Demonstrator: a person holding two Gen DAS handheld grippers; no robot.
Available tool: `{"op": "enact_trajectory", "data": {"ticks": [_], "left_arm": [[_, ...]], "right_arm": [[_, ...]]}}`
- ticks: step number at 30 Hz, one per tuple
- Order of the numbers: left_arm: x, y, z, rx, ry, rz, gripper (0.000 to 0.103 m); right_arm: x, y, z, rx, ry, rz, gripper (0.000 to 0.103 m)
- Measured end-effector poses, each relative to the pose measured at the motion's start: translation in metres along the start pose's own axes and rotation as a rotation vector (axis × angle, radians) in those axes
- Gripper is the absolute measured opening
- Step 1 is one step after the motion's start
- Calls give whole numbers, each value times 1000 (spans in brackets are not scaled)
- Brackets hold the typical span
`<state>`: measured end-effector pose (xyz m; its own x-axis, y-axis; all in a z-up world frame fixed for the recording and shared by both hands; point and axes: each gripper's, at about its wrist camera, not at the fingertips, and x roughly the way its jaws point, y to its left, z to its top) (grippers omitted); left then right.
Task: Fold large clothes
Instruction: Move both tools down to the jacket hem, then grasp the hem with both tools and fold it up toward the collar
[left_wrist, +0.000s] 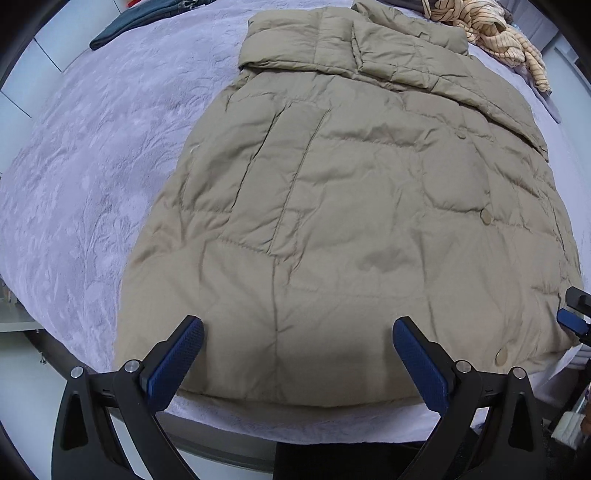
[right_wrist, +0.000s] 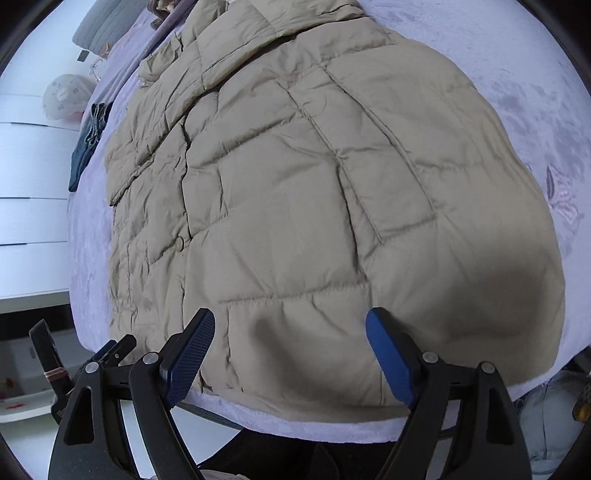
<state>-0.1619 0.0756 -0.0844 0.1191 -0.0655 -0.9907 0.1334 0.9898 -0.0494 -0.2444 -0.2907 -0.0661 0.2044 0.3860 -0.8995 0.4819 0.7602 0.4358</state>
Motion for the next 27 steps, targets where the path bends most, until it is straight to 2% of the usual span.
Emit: {"op": "enact_trajectory", "data": {"ticks": [3,10,16,19,23,24,25,27], "left_arm": [[-3,20,-13,-21,-4,-45,102],[-2,68,-34,-123,27,-271,102],[16,78,-49,-127,140,-406,102],[27,74,-52,-153,169,-407,102],[31,68,-41,-213,132,-413,102],[31,67,-37,-230,124,-417,99],[31,65,-33,-244,112,-420,90],[30,64,-25,-254,101,-426,79]], "right_arm": [[-9,-6,-14,40,-34,31,86],[-30,-40,-48,166,-88,117,86],[-20,-68,-63,324,-71,159,86],[-13,-80,-63,389,-64,192,86],[-4,-92,-61,482,-83,252,86],[-3,-96,-60,509,-89,268,86],[-1,-99,-59,531,-95,283,86],[-1,-102,-57,566,-115,324,86]]}}
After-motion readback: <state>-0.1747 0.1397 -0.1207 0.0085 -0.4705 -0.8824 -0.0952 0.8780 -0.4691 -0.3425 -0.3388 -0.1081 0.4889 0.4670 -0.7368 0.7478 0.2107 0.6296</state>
